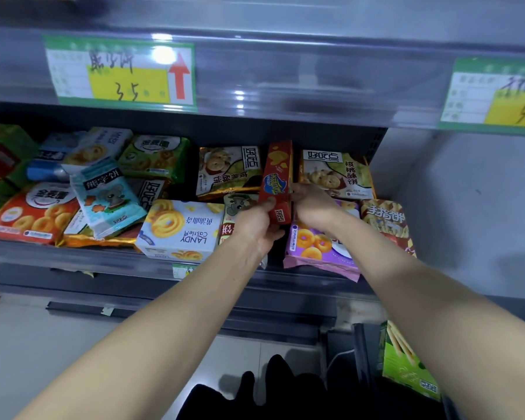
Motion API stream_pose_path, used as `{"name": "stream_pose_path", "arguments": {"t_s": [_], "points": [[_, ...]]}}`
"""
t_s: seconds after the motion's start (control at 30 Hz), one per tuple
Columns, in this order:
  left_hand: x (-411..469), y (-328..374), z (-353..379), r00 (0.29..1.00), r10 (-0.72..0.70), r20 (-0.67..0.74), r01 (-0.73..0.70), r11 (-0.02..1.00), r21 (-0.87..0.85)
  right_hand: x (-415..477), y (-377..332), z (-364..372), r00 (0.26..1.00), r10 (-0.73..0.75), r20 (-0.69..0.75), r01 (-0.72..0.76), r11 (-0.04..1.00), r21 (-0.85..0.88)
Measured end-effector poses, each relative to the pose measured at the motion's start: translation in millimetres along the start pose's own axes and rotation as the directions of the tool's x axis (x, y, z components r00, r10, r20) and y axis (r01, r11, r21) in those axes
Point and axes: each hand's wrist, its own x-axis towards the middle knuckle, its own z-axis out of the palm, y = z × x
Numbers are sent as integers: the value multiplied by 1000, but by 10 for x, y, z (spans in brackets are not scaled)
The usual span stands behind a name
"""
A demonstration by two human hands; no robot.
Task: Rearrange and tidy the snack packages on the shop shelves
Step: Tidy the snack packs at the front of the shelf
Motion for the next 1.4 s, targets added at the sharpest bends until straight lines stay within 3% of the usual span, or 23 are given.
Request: {"name": "stream_pose_path", "arguments": {"t_s": [0.37, 0.6, 0.83, 1.03, 1.27, 1.4], "points": [[-6, 95, 220, 988, 72, -134, -68, 997, 36, -35, 40, -175, 999, 26, -23, -26, 1000, -10], [-228, 254, -131, 938, 282, -200, -247, 951, 184, 178, 113, -134, 996, -7, -88, 9, 1000, 19], [-601, 506, -770, 904, 402, -144, -337, 879, 336, 333, -58, 2, 993, 14, -114, 16, 965, 263], [-834, 651, -1354, 896, 439, -63, -398, 859, 322, 347, -322, 208, 984, 136, -119, -29, 771, 636], [-1032, 967, -2250, 820, 451, -353, -465, 884, 48, -33, -888, 937, 986, 140, -94, -34, 710, 704], [-1252, 1195, -2896, 766, 470, -439, -499, 865, 53, -325, -1337, 1502, 995, 90, -52, -32, 743, 669]]}}
